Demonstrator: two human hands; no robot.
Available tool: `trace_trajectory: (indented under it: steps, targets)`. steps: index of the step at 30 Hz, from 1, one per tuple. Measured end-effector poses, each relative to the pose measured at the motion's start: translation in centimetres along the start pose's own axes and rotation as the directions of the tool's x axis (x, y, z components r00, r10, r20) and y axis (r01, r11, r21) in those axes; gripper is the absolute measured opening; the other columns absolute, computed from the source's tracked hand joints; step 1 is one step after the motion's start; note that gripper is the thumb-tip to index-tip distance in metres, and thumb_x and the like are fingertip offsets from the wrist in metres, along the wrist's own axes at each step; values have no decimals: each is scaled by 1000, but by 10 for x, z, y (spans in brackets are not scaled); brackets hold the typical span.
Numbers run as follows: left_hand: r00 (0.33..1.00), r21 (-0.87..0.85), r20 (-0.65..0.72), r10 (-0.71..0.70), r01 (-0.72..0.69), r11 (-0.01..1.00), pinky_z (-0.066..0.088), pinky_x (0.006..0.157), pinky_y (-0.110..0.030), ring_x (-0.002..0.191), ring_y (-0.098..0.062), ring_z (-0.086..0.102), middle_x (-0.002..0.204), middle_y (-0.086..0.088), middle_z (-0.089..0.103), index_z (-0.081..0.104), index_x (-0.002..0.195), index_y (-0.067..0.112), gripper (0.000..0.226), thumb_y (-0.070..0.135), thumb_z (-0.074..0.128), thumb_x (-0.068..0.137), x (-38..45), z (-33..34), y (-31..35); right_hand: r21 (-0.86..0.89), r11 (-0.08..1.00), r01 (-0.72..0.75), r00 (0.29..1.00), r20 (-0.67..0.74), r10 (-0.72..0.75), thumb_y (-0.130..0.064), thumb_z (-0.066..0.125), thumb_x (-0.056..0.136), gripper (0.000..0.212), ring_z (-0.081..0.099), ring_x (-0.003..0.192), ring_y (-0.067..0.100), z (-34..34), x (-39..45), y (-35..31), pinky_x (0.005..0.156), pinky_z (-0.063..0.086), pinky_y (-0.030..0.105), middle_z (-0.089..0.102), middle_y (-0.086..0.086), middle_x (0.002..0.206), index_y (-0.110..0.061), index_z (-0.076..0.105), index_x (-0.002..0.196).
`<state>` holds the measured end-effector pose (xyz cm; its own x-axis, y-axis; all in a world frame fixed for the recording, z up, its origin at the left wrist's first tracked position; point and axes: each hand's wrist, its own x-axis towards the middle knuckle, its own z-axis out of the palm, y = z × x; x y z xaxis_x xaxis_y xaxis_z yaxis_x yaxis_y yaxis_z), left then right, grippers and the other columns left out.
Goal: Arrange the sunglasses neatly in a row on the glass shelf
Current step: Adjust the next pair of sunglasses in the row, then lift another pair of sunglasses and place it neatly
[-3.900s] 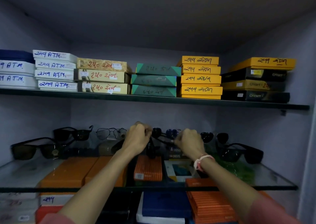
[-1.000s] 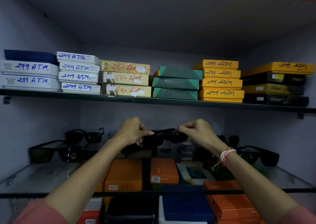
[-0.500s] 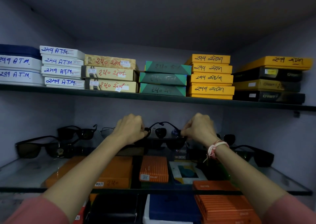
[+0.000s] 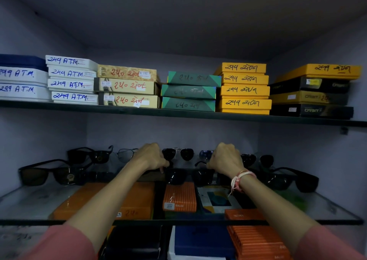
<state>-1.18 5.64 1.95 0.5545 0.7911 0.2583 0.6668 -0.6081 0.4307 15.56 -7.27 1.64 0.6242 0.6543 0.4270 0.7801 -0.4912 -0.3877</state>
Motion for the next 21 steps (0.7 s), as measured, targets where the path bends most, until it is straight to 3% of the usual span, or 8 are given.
trace_trajectory:
  steps: [3,5,7,9,13,18,21]
  targets:
    - [999,34,-45,8,-6,999,40,49,-26,53,-14,54,70,-13,70,69,63,5,40,42,75,78,3,-2,-1,-15,1000,-4,1000,10,4,-23,78,73,26,69,93,35,-2,3,-1,72,54,35,72,18,97,-4,65,85]
    - [996,95,-92,-15,24,995,51,67,-31,82,-23,67,89,-12,71,70,76,8,43,51,74,75,8,-5,-9,-14,1000,-8,1000,21,9,-20,74,72,19,70,90,36,-3,5,-1,73,56,36,72,18,91,-6,62,75]
    - [993,207,-89,-74,91,974,51,89,-38,114,-30,57,120,-12,60,67,106,9,56,55,72,75,12,-7,-21,6,1000,-13,1000,11,12,-20,70,70,17,71,88,36,-3,9,-2,74,59,37,72,15,85,-3,65,74]
    - [991,298,-26,-132,134,945,47,98,-39,124,-31,49,132,-12,55,61,122,13,64,58,68,77,14,-8,-35,24,1000,-1,1000,-1,1,-24,70,69,24,70,89,35,-3,12,-5,77,60,39,75,13,91,-7,76,86]
    - [983,165,27,-180,173,971,51,88,-36,109,-28,61,120,-11,66,63,112,10,55,53,69,78,18,-10,-55,37,999,19,999,-42,-18,-26,69,72,29,69,94,35,-2,8,-17,79,60,40,75,12,100,-14,77,96]
    - [977,104,-158,-143,161,981,56,81,-36,97,-26,68,106,-8,73,73,99,11,36,40,75,78,5,-27,-70,89,993,75,995,-78,-68,-25,72,75,18,70,93,32,1,-1,-41,78,59,38,77,9,97,-17,81,89]
    - [967,50,-254,-28,43,998,51,70,-32,93,-24,67,97,-5,74,74,85,13,27,38,78,76,-7,-45,-78,199,970,140,987,-106,-121,-24,71,81,16,70,95,30,5,-2,-65,83,58,40,78,10,97,-16,81,89]
